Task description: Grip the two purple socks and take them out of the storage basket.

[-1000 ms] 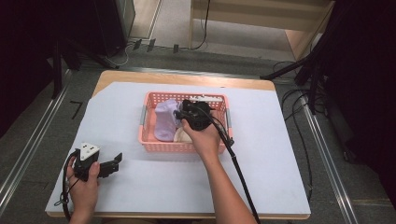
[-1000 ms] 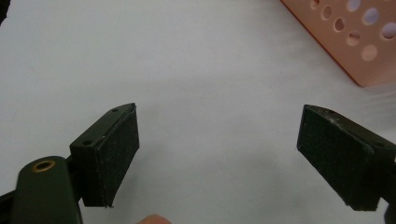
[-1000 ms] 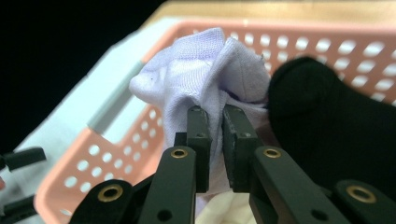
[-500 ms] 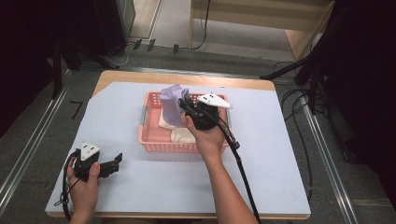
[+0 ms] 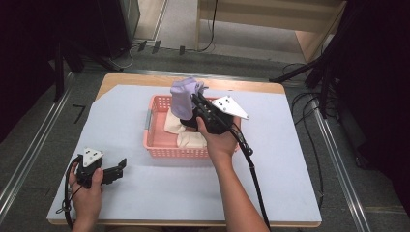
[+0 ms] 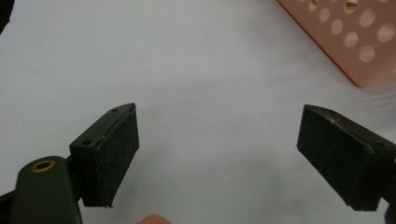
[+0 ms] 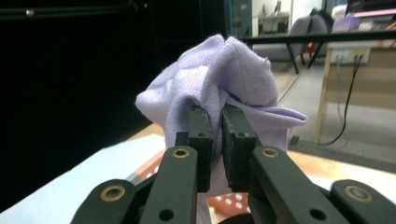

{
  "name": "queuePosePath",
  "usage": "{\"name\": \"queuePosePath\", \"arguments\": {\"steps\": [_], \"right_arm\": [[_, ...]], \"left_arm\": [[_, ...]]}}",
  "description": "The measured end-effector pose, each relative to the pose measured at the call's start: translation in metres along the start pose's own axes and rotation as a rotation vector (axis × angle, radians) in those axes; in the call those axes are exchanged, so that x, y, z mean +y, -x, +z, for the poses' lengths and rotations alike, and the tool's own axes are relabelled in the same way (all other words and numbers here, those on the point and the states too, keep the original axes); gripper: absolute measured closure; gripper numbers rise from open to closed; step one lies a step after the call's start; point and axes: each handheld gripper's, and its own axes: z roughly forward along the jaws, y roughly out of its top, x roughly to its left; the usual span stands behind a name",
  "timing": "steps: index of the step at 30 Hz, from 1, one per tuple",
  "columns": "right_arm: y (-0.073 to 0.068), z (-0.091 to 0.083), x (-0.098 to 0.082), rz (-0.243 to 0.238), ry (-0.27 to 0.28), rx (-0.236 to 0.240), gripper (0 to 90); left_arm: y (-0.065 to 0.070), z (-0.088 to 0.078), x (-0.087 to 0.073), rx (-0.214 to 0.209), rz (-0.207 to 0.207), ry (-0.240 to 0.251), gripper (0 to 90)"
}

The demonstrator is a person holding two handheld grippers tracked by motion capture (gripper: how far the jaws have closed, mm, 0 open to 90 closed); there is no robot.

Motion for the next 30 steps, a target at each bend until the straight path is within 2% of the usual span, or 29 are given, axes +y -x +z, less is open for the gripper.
{"name": "queuePosePath", "arguments": {"steps": [1,3,5,6,10,19,25,30], "right_arm": [[0.000,0.000,0.000,0.000,0.000,0.000,83.6],[0.002,-0.003,0.002,-0.019,0.046,-0.012,83.7],[0.002,-0.004,0.003,-0.018,0.051,-0.019,83.7],[0.004,-0.007,0.006,-0.028,0.084,-0.026,83.8],[0.007,-0.011,0.009,-0.033,0.116,-0.044,83.8],[0.014,-0.021,0.017,-0.044,0.164,-0.075,83.8],[0.026,-0.031,0.025,-0.054,0.204,-0.115,83.9],[0.034,-0.038,0.029,-0.059,0.214,-0.143,83.9]], "left_arm": [[0.000,0.000,0.000,0.000,0.000,0.001,13.9],[0.000,0.000,0.000,0.001,0.004,0.005,13.9],[0.000,-0.001,0.000,0.001,0.003,0.007,13.9],[0.000,-0.001,0.000,0.003,0.001,0.009,13.8],[0.000,-0.002,-0.001,0.002,0.002,0.013,13.8],[0.000,-0.002,-0.001,0.002,0.002,0.019,13.8],[0.000,-0.003,-0.001,0.005,-0.001,0.031,13.8],[0.000,-0.004,-0.002,0.009,-0.003,0.040,13.8]]}}
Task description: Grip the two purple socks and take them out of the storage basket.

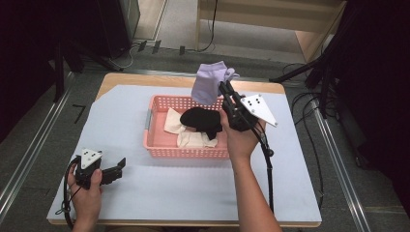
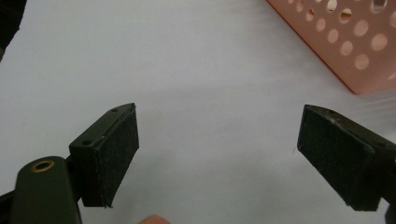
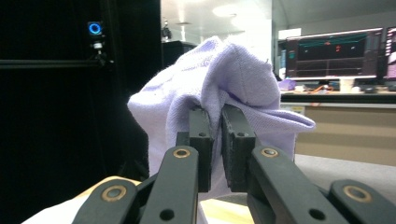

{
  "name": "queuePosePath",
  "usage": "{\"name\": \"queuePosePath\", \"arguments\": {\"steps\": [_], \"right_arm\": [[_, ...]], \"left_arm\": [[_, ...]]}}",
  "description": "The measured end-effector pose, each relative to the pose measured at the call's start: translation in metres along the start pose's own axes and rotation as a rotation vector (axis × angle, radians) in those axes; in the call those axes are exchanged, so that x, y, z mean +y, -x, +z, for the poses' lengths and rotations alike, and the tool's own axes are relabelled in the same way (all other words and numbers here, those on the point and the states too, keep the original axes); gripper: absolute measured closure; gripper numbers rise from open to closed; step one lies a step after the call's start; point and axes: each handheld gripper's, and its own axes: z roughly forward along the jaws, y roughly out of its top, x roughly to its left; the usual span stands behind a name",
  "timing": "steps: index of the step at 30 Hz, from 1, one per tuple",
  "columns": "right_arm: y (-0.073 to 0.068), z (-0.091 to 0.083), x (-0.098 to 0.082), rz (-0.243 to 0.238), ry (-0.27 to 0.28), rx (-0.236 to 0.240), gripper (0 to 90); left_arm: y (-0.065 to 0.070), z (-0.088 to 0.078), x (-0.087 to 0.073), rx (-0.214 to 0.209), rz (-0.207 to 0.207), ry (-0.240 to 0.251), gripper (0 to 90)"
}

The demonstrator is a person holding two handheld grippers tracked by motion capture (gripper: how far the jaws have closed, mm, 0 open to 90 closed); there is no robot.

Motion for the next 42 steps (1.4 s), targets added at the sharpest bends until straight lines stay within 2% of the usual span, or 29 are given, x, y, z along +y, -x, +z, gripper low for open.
{"name": "queuePosePath", "arguments": {"steps": [6,8,10,13,14,20,26,28,29,30,31,36,38,39,40,41,42], "right_arm": [[0.018,-0.009,0.003,-0.002,0.006,-0.053,83.9],[0.031,-0.014,0.002,-0.002,0.003,-0.084,83.9],[0.034,-0.016,0.001,-0.001,0.002,-0.094,83.9],[0.051,-0.024,0.001,-0.007,-0.003,-0.135,83.8],[0.051,-0.024,0.001,-0.007,-0.003,-0.135,83.8],[0.075,-0.037,-0.001,-0.011,-0.017,-0.192,83.8],[0.097,-0.047,-0.016,-0.006,-0.060,-0.253,83.8],[0.108,-0.051,-0.027,0.002,-0.096,-0.284,83.8],[0.108,-0.051,-0.027,0.002,-0.096,-0.284,83.8],[0.114,-0.053,-0.036,0.008,-0.123,-0.309,83.7],[0.114,-0.053,-0.036,0.008,-0.123,-0.309,83.7],[0.129,-0.059,-0.057,0.019,-0.180,-0.383,83.7],[0.135,-0.062,-0.068,0.027,-0.222,-0.393,83.4],[0.135,-0.062,-0.068,0.027,-0.222,-0.393,83.4],[0.137,-0.063,-0.074,0.049,-0.256,-0.372,82.9],[0.137,-0.063,-0.074,0.049,-0.256,-0.372,82.9],[0.138,-0.063,-0.076,0.069,-0.274,-0.358,82.1]], "left_arm": [[0.000,-0.001,0.000,-0.002,-0.003,0.008,13.7],[0.000,-0.002,-0.001,0.001,-0.002,0.011,13.6],[0.000,-0.002,-0.001,0.000,-0.003,0.010,13.6],[0.000,-0.002,-0.001,0.001,-0.003,0.014,13.6],[0.000,-0.002,-0.001,0.002,-0.003,0.014,13.6],[0.000,-0.002,-0.001,0.007,-0.002,0.018,13.6],[0.000,-0.003,-0.001,0.012,-0.007,0.022,13.4],[0.000,-0.003,-0.001,0.012,-0.006,0.021,13.4],[0.000,-0.003,-0.001,0.011,-0.006,0.022,13.4],[0.000,-0.003,-0.001,0.012,-0.006,0.022,13.4],[0.000,-0.003,-0.001,0.011,-0.006,0.022,13.4],[0.000,-0.003,-0.001,0.009,-0.004,0.022,13.5],[0.000,-0.003,-0.001,0.009,-0.005,0.022,13.5],[0.000,-0.003,-0.001,0.009,-0.004,0.022,13.5],[0.000,-0.003,-0.001,0.010,-0.004,0.022,13.5],[0.000,-0.003,-0.001,0.009,-0.004,0.022,13.5],[0.000,-0.003,-0.001,0.009,-0.004,0.022,13.5]]}}
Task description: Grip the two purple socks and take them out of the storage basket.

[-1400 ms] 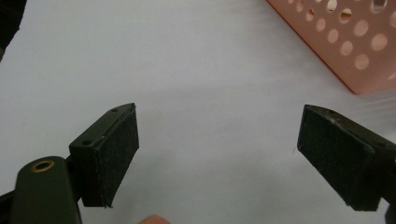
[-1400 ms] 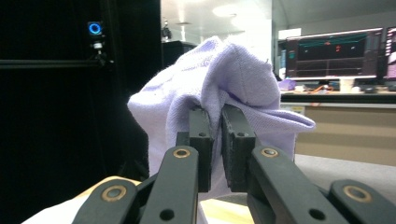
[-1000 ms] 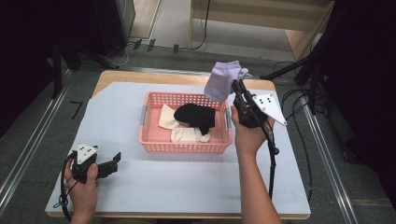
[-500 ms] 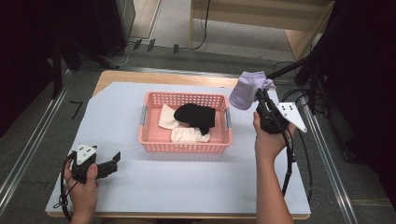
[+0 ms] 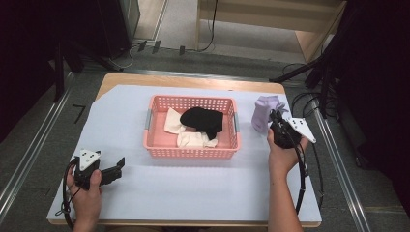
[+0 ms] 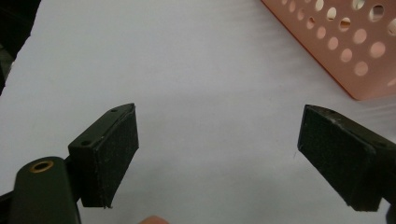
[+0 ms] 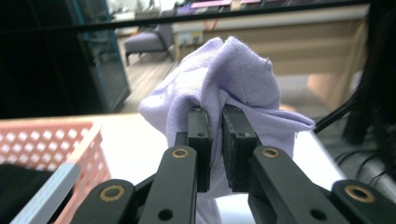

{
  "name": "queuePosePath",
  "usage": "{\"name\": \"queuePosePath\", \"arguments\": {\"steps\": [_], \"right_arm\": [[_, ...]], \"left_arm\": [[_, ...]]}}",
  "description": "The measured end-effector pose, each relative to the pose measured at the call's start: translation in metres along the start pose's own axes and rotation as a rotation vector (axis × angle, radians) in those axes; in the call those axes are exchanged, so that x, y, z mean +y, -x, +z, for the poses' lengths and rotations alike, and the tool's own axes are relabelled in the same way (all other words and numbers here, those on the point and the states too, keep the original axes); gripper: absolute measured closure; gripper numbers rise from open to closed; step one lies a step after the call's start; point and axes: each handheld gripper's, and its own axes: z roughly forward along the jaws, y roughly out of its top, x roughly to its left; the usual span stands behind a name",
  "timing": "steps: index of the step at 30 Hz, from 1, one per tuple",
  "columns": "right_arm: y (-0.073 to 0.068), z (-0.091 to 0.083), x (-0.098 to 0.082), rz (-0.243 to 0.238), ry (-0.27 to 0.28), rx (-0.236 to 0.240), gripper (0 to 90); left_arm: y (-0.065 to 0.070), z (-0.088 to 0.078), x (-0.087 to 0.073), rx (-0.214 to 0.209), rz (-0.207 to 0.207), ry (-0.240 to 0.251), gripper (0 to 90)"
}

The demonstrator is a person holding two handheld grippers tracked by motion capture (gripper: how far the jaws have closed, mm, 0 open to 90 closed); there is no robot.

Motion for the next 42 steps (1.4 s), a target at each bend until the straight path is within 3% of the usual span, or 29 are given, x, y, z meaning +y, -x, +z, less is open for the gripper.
{"name": "queuePosePath", "arguments": {"steps": [3,4,5,9,14,17,20,23,26,33,42], "right_arm": [[0.002,0.001,-0.004,0.020,-0.059,0.037,69.5],[0.001,-0.001,-0.006,0.011,-0.074,0.045,59.5],[0.001,-0.001,-0.006,0.011,-0.074,0.045,59.5],[0.002,-0.010,-0.005,0.017,-0.085,0.059,43.1],[0.007,-0.025,-0.004,0.026,-0.096,0.034,27.1],[0.013,-0.037,-0.004,0.053,-0.107,0.089,21.2],[0.017,-0.046,-0.005,0.038,-0.106,0.117,18.8],[0.021,-0.057,-0.006,0.025,-0.133,0.099,18.7],[0.026,-0.066,-0.008,0.056,-0.151,0.123,16.1],[0.032,-0.085,-0.023,-0.004,-0.187,0.103,16.5],[0.044,-0.103,-0.030,-0.011,-0.192,0.080,16.5]], "left_arm": [[0.000,0.000,0.000,0.001,0.000,0.001,13.5],[0.000,0.000,0.000,0.000,0.000,0.000,13.5],[0.000,0.000,0.000,0.001,0.000,0.001,13.5],[0.000,0.000,0.000,0.000,0.000,0.001,13.5],[0.000,0.000,0.000,0.001,0.001,0.002,13.5],[0.000,0.000,0.000,0.002,0.002,-0.001,13.5],[0.001,0.000,0.000,0.003,0.002,0.000,13.5],[0.001,0.000,0.000,0.006,0.002,-0.005,13.6],[0.002,0.000,0.000,0.006,-0.001,-0.001,13.6],[0.002,0.001,0.000,0.004,0.004,0.006,13.6],[0.002,0.000,0.000,0.005,0.010,0.005,13.6]]}}
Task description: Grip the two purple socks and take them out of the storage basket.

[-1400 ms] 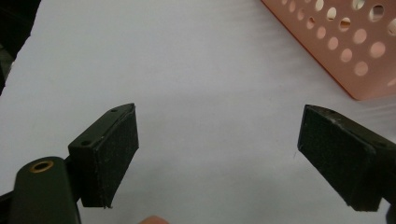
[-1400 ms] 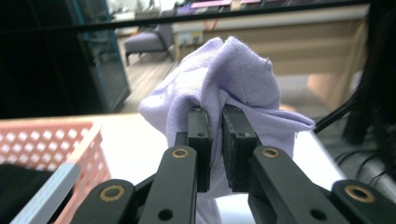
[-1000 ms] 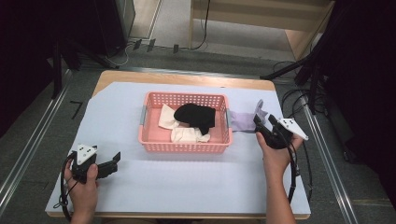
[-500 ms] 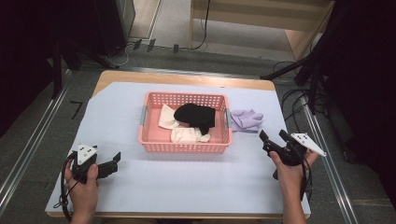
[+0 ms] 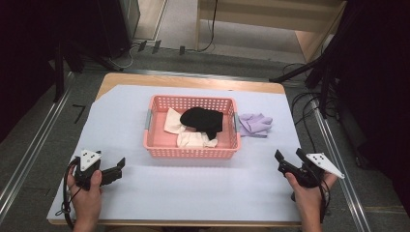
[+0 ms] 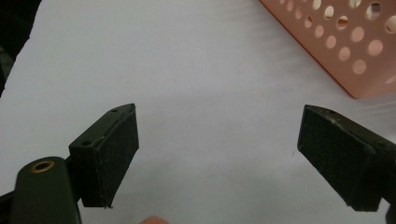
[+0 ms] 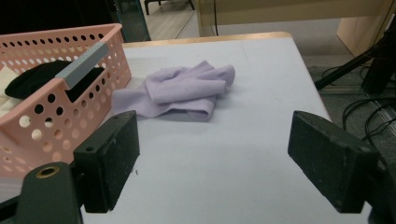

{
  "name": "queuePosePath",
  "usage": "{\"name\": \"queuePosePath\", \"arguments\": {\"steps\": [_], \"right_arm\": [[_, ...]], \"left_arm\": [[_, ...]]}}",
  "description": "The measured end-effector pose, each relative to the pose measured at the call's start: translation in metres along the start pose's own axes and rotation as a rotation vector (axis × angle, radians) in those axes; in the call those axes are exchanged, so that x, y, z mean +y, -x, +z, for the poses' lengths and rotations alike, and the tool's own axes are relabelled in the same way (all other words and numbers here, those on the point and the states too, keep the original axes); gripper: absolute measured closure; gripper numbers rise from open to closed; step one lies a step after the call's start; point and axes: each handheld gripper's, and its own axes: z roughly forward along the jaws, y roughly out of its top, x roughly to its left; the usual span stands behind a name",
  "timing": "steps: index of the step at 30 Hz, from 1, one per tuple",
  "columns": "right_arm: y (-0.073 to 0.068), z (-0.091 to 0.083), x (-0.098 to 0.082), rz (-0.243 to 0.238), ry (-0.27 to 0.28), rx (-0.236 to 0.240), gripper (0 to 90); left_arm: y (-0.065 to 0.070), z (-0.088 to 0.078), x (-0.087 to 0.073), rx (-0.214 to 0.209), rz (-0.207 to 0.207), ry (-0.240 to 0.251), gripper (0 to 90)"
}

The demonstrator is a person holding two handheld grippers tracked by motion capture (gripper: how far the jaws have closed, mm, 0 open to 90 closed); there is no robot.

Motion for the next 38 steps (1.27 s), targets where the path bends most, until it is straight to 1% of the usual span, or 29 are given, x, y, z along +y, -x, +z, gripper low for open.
{"name": "queuePosePath", "arguments": {"steps": [2,4,6,9,10,11,12,16,18,21,24,25,26,27,28,29,30,32,33,34,35,36,38], "right_arm": [[0.003,-0.005,-0.003,0.002,0.000,-0.008,16.5],[0.007,-0.010,-0.006,0.020,0.004,-0.013,16.5],[0.011,-0.015,-0.009,0.021,0.004,-0.024,16.5],[0.016,-0.021,-0.014,0.027,-0.010,-0.036,16.5],[0.018,-0.022,-0.016,0.023,-0.007,-0.038,16.5],[0.021,-0.027,-0.019,0.029,-0.018,-0.048,16.6],[0.021,-0.027,-0.019,0.029,-0.018,-0.048,16.6],[0.028,-0.034,-0.025,0.022,-0.036,-0.062,16.6],[0.031,-0.038,-0.027,0.005,-0.042,-0.067,16.6],[0.036,-0.046,-0.031,-0.002,-0.055,-0.077,16.6],[0.042,-0.053,-0.034,0.005,-0.052,-0.087,16.6],[0.043,-0.056,-0.036,0.012,-0.056,-0.095,16.7],[0.045,-0.057,-0.037,0.021,-0.052,-0.093,16.7],[0.046,-0.059,-0.039,0.014,-0.054,-0.101,16.7],[0.047,-0.060,-0.040,0.021,-0.052,-0.105,16.7],[0.049,-0.060,-0.042,0.010,-0.048,-0.106,16.8],[0.049,-0.061,-0.043,0.024,-0.055,-0.110,16.9],[0.050,-0.062,-0.044,0.028,-0.048,-0.110,17.0],[0.050,-0.062,-0.045,0.043,-0.043,-0.109,17.2],[0.051,-0.062,-0.046,0.028,-0.034,-0.107,17.2],[0.051,-0.061,-0.047,0.033,-0.023,-0.102,17.3],[0.050,-0.062,-0.048,0.050,-0.030,-0.107,17.6],[0.051,-0.062,-0.050,0.055,-0.013,-0.101,18.5]], "left_arm": [[0.000,0.000,0.000,0.001,0.001,0.000,13.6],[0.000,0.000,0.000,0.001,0.001,0.001,13.6],[0.000,0.000,0.000,0.001,0.002,0.000,13.6],[0.000,0.000,0.000,0.001,0.004,0.000,13.6],[0.000,0.000,0.000,0.001,0.004,0.000,13.6],[0.000,-0.001,0.000,0.004,0.005,-0.002,13.6],[0.001,-0.001,0.000,0.004,0.005,-0.002,13.6],[0.000,-0.001,0.000,0.001,0.005,0.000,13.6],[0.000,-0.001,0.000,0.000,0.004,0.001,13.6],[0.000,-0.001,0.000,-0.003,0.003,-0.002,13.6],[0.000,-0.001,0.000,-0.003,0.004,-0.001,13.6],[0.000,-0.001,0.000,-0.003,0.004,-0.001,13.6],[0.000,-0.001,0.000,-0.002,0.006,0.001,13.6],[0.000,-0.001,0.000,-0.004,0.005,-0.002,13.7],[0.000,-0.001,0.000,-0.005,0.003,0.000,13.6],[0.000,-0.001,0.000,-0.006,0.002,0.001,13.6],[0.000,-0.001,0.000,-0.004,0.000,0.003,13.6],[0.000,-0.001,0.000,-0.004,0.003,0.000,13.6],[0.000,-0.001,0.000,-0.003,0.003,0.001,13.6],[0.000,-0.001,0.000,-0.003,0.005,0.002,13.6],[0.000,-0.001,0.000,-0.004,0.003,0.003,13.6],[0.000,-0.001,0.000,-0.003,0.005,0.003,13.6],[0.000,-0.001,0.000,-0.001,0.008,0.000,13.6]]}}
